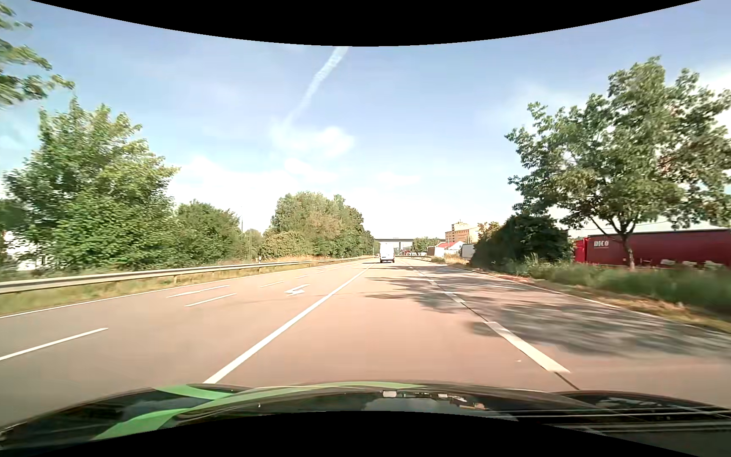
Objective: Follow the waypoints while adhering to traffic rules and regulations
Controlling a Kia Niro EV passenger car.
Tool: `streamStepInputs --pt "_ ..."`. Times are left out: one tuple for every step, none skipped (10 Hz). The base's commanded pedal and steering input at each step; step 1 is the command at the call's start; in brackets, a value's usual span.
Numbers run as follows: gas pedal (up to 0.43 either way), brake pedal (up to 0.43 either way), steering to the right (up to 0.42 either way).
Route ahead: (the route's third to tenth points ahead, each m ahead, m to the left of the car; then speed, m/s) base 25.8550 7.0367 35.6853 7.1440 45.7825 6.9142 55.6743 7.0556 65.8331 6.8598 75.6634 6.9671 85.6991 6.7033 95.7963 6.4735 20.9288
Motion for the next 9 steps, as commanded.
streamStepInputs --pt "0.260 0.000 0.000" --pt "0.260 0.000 0.000" --pt "0.268 0.000 0.000" --pt "0.280 0.000 0.000" --pt "0.287 0.000 -0.001" --pt "0.287 0.000 -0.001" --pt "0.287 0.000 0.000" --pt "0.287 0.000 0.000" --pt "0.280 0.000 -0.001"
